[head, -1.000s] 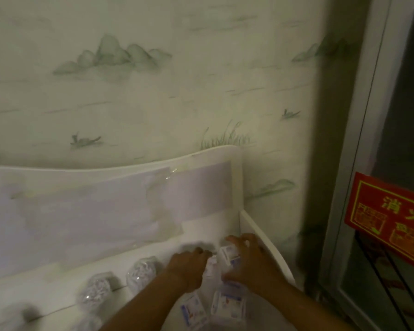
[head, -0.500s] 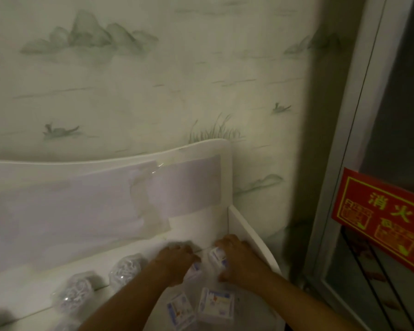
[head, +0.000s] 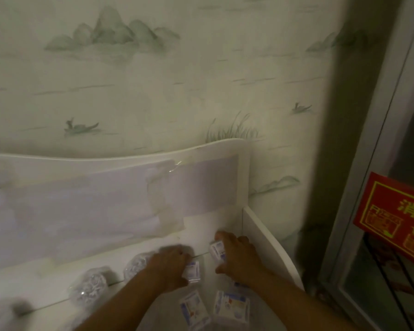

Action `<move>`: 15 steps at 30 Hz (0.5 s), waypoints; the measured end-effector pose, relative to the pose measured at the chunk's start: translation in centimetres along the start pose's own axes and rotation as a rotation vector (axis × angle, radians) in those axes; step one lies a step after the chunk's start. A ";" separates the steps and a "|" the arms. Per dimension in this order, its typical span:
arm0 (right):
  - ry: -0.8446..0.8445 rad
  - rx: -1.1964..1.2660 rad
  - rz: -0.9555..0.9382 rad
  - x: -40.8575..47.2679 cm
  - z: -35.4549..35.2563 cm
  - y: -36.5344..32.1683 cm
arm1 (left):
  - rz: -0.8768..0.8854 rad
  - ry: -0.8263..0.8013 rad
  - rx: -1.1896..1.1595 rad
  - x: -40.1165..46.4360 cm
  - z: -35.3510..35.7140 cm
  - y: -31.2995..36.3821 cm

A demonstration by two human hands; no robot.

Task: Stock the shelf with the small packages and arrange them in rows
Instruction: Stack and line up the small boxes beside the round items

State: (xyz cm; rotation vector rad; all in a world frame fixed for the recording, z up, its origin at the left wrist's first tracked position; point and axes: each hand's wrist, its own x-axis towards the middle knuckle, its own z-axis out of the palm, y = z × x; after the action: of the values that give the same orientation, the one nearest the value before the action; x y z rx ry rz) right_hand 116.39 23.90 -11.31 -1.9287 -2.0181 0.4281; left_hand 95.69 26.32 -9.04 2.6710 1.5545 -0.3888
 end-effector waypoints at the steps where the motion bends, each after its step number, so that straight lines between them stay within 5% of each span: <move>1: -0.003 -0.013 0.006 -0.1 0.3 0.1 | 0.000 0.006 -0.004 -0.1 0.1 -0.1; 7: -0.048 0.188 0.117 0.2 1.4 0.9 | -0.015 0.096 -0.060 -0.1 0.8 -0.2; 15: -0.095 0.081 0.081 0.5 1.4 1.6 | -0.015 0.142 -0.025 0.4 0.5 0.3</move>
State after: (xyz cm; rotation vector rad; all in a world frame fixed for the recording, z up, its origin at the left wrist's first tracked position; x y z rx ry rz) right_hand 117.23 24.47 -13.21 -1.9803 -1.9522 0.6226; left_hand 95.99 26.43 -9.62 2.7230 1.6047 -0.1815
